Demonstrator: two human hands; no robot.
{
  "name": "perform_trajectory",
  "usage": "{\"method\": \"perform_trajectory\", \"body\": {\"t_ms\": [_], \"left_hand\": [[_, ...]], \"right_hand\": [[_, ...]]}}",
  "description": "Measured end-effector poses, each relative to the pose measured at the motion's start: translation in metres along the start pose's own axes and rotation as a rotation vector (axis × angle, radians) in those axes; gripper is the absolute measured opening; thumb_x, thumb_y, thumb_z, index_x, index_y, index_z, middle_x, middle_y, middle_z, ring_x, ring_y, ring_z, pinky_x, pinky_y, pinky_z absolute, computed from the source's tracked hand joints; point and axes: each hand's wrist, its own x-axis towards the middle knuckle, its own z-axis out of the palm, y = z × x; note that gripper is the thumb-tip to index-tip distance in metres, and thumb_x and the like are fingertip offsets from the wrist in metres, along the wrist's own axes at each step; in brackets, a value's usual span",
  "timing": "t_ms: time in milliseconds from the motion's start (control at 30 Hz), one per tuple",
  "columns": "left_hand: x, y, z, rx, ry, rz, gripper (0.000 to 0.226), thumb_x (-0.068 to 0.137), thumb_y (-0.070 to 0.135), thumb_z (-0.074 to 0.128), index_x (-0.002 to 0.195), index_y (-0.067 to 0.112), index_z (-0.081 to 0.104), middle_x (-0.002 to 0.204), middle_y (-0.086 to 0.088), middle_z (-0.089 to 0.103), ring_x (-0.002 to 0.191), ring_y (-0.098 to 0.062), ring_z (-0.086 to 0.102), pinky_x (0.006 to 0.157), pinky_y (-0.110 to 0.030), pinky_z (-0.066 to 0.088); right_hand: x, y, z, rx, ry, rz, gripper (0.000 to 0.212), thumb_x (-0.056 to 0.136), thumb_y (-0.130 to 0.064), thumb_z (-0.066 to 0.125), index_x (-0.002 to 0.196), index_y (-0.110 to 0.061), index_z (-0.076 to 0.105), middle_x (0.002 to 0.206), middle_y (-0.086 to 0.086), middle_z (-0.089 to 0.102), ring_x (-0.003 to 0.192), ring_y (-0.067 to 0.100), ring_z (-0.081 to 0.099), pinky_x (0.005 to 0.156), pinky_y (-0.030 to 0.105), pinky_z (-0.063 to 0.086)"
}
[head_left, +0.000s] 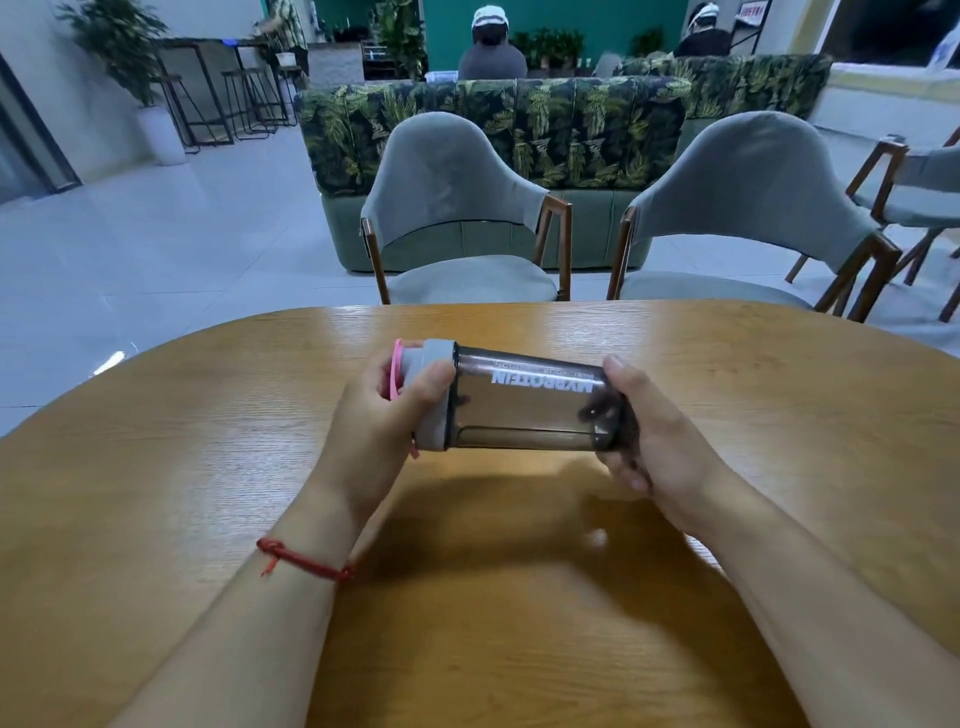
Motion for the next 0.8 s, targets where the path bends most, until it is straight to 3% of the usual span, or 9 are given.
{"method": "perform_trajectory", "body": {"t_ms": [100,167,233,300,367,433,567,633,800], "left_hand": [[-0.006,0.004,0.0,0.061,0.004,0.104,0.056,0.079,0.062,0.068,0.115,0.018,0.067,0.089,0.002,0.07,0.066,0.002,0.065,0.045,-0.015,0.043],[-0.003,0.004,-0.003,0.071,0.004,0.104,0.059,0.079,0.061,0.07,0.12,0.018,0.067,0.093,0.0,0.069,0.067,0.001,0.065,0.046,-0.016,0.043],[0.002,0.002,-0.005,0.064,0.026,0.052,0.061,0.078,0.064,0.072,0.121,0.02,0.069,0.099,-0.007,0.073,0.074,-0.004,0.066,0.046,-0.018,0.044],[0.005,0.0,-0.006,0.047,0.069,0.016,0.063,0.078,0.066,0.074,0.121,0.021,0.07,0.106,-0.017,0.076,0.08,-0.015,0.068,0.046,-0.02,0.045],[0.009,-0.002,-0.008,0.033,0.102,-0.008,0.067,0.077,0.069,0.079,0.121,0.019,0.072,0.11,-0.026,0.076,0.082,-0.021,0.067,0.049,-0.023,0.046],[0.012,0.0,-0.012,-0.034,0.127,-0.048,0.082,0.075,0.079,0.08,0.125,0.015,0.072,0.106,-0.028,0.073,0.083,-0.027,0.063,0.055,-0.031,0.048],[0.013,0.008,-0.022,-0.43,0.103,-0.056,0.073,0.104,0.069,0.043,0.134,0.011,0.073,0.107,-0.014,0.079,0.096,-0.029,0.074,0.079,-0.039,0.062],[0.014,0.01,-0.027,-0.435,0.122,-0.003,0.055,0.111,0.052,0.037,0.13,0.018,0.076,0.121,-0.006,0.082,0.115,-0.027,0.072,0.095,-0.049,0.058],[0.018,0.007,-0.03,-0.253,0.291,0.066,0.03,0.107,0.029,0.046,0.125,0.022,0.07,0.111,0.005,0.075,0.105,-0.008,0.071,0.086,-0.033,0.053]], "right_hand": [[-0.004,-0.003,0.0,0.022,-0.056,0.093,0.066,0.099,-0.079,0.044,0.088,-0.022,0.076,0.06,0.003,0.051,0.042,0.012,0.038,0.039,0.02,0.031],[0.0,0.001,0.004,0.007,-0.016,0.136,0.068,0.094,-0.083,0.048,0.101,-0.02,0.074,0.076,0.008,0.066,0.052,0.016,0.057,0.051,0.028,0.051],[0.003,0.008,0.01,-0.104,0.07,0.033,0.06,0.092,-0.081,0.056,0.131,-0.038,0.068,0.122,0.003,0.076,0.096,0.018,0.076,0.088,0.046,0.064],[0.0,0.012,0.014,-0.443,0.093,-0.243,0.071,0.089,-0.072,0.066,0.154,-0.056,0.044,0.154,-0.01,0.057,0.138,0.015,0.058,0.114,0.046,0.048],[-0.003,0.014,0.027,-0.9,0.05,-0.459,0.094,0.085,-0.065,0.073,0.165,-0.053,0.026,0.169,-0.013,0.041,0.151,0.022,0.043,0.12,0.052,0.04],[0.002,0.014,0.039,-1.165,0.15,-0.556,0.1,0.083,-0.059,0.077,0.168,-0.042,0.027,0.171,-0.003,0.042,0.149,0.034,0.047,0.118,0.059,0.04],[0.02,0.003,0.057,-1.003,0.329,-0.544,0.08,0.084,-0.058,0.081,0.152,-0.031,0.05,0.144,0.0,0.066,0.126,0.034,0.059,0.099,0.053,0.049],[0.024,-0.009,0.074,-0.878,0.232,-0.453,0.076,0.084,-0.066,0.079,0.147,-0.036,0.051,0.137,-0.004,0.068,0.124,0.023,0.057,0.096,0.04,0.05],[0.045,-0.014,0.139,-0.467,-0.031,-0.245,0.068,0.091,-0.048,0.085,0.147,-0.032,0.05,0.122,-0.023,0.067,0.092,-0.019,0.062,0.075,0.004,0.044]]}}
